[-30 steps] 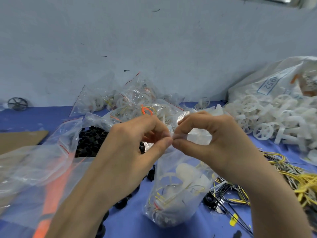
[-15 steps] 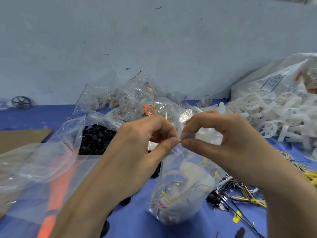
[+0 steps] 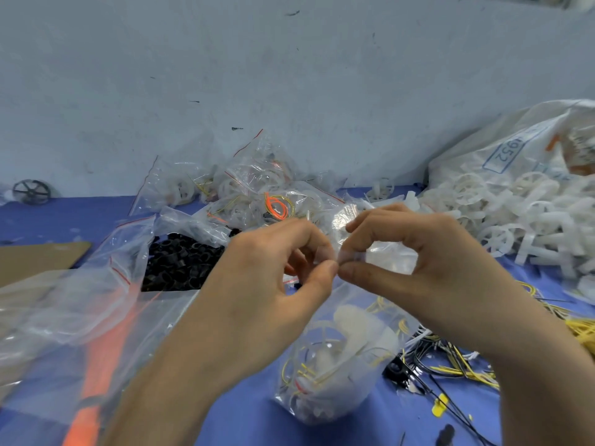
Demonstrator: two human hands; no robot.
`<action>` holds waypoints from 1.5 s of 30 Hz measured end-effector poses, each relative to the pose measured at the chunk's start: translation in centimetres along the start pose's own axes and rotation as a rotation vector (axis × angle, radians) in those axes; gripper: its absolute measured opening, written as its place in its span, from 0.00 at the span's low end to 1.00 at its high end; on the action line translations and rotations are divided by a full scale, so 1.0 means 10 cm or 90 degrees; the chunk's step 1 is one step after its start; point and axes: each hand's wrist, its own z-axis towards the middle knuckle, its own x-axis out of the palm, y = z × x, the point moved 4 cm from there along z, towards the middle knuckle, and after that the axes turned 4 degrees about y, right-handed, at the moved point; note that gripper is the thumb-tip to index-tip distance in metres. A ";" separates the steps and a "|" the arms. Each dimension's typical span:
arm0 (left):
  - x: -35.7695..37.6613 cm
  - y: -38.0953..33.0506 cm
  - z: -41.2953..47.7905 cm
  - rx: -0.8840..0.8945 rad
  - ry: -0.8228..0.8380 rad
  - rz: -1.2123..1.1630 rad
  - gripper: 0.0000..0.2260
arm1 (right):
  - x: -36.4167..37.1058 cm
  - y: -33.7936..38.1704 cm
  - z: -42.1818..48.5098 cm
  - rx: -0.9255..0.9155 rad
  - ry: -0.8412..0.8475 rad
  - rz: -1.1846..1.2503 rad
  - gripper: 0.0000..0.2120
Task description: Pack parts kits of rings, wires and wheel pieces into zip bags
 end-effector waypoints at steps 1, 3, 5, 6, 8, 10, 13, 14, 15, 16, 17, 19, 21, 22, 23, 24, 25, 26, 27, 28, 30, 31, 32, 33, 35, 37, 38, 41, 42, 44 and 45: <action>0.00 0.02 0.00 -0.003 0.011 0.004 0.01 | 0.01 0.00 0.01 -0.001 -0.001 -0.002 0.03; -0.01 0.03 0.00 0.009 0.025 0.035 0.02 | 0.03 -0.01 0.03 0.000 -0.002 -0.008 0.06; -0.04 0.03 0.00 0.021 0.029 0.056 0.03 | 0.03 -0.02 0.03 0.009 0.000 -0.001 0.06; -0.05 0.03 0.00 0.023 0.029 0.054 0.03 | 0.02 -0.03 0.02 0.016 0.005 0.009 0.06; -0.09 0.04 -0.01 0.021 0.022 0.045 0.04 | 0.00 -0.04 0.00 0.025 0.023 0.016 0.07; -0.09 0.04 -0.01 0.016 0.021 0.035 0.05 | -0.02 -0.04 -0.02 0.026 0.036 0.004 0.08; -0.04 0.02 -0.01 0.029 0.041 0.042 0.07 | -0.02 -0.03 -0.03 0.019 0.043 -0.020 0.09; -0.02 0.02 -0.01 0.032 0.046 0.040 0.06 | -0.01 -0.02 -0.03 0.017 0.046 -0.023 0.09; -0.02 0.02 -0.01 0.036 0.050 0.037 0.06 | -0.02 -0.01 -0.03 0.018 0.049 -0.021 0.09; -0.03 0.02 -0.01 0.042 0.053 0.034 0.06 | -0.02 -0.02 -0.04 0.022 0.050 -0.017 0.08; -0.04 0.01 -0.01 0.049 0.057 0.029 0.08 | -0.04 -0.04 -0.05 0.031 0.052 -0.013 0.07; -0.07 0.02 -0.01 0.053 0.057 0.020 0.10 | -0.07 -0.08 -0.08 0.055 0.063 -0.016 0.03; -0.07 0.02 -0.02 0.049 0.050 0.019 0.10 | -0.11 -0.10 -0.10 0.064 0.072 -0.019 0.02; -0.06 0.02 -0.03 0.047 0.052 0.019 0.10 | -0.11 -0.11 -0.11 0.063 0.071 -0.015 0.03; -0.04 0.00 -0.02 0.048 0.055 0.028 0.10 | -0.11 -0.11 -0.11 0.060 0.069 -0.010 0.05; -0.02 -0.01 -0.02 0.053 0.056 0.047 0.10 | -0.11 -0.09 -0.10 0.051 0.068 -0.008 0.06; 0.00 -0.03 -0.01 0.059 0.056 0.069 0.10 | -0.09 -0.08 -0.09 0.037 0.067 -0.012 0.05; 0.02 -0.04 -0.01 0.064 0.055 0.082 0.09 | -0.07 -0.06 -0.08 0.023 0.066 -0.020 0.04; 0.02 -0.05 0.00 0.068 0.054 0.085 0.08 | -0.06 -0.05 -0.07 0.012 0.061 -0.027 0.02; 0.02 -0.05 0.01 0.074 0.051 0.083 0.08 | -0.06 -0.05 -0.07 0.010 0.054 -0.025 0.01; 0.00 -0.04 0.01 0.080 0.041 0.074 0.08 | -0.07 -0.06 -0.07 0.017 0.047 0.007 0.01; 0.00 -0.03 0.01 0.075 0.037 0.065 0.07 | -0.07 -0.06 -0.07 0.020 0.049 0.018 0.02; 0.00 -0.01 0.01 0.065 0.035 0.054 0.07 | -0.07 -0.06 -0.06 0.022 0.056 0.023 0.03; 0.01 0.01 0.01 0.052 0.035 0.046 0.06 | -0.06 -0.05 -0.06 0.024 0.063 0.027 0.04; 0.02 0.03 0.00 0.026 0.038 0.039 0.04 | -0.03 -0.05 -0.03 0.025 0.065 0.025 0.06; 0.02 0.05 0.00 0.019 0.044 0.032 0.04 | -0.01 -0.03 -0.01 0.020 0.056 0.009 0.06; 0.02 0.05 0.00 0.023 0.051 0.026 0.05 | 0.00 -0.02 -0.01 0.015 0.056 0.006 0.06; 0.00 0.04 -0.02 0.042 0.080 -0.005 0.08 | -0.01 0.01 -0.04 -0.007 0.066 0.010 0.04; 0.00 0.03 -0.02 0.047 0.088 -0.015 0.09 | -0.02 0.02 -0.05 -0.006 0.069 0.011 0.03; 0.00 0.02 -0.03 0.048 0.099 -0.025 0.09 | -0.03 0.02 -0.06 0.005 0.074 0.015 0.03; -0.01 0.03 -0.03 0.043 0.100 -0.026 0.09 | -0.04 0.02 -0.07 0.007 0.073 0.017 0.04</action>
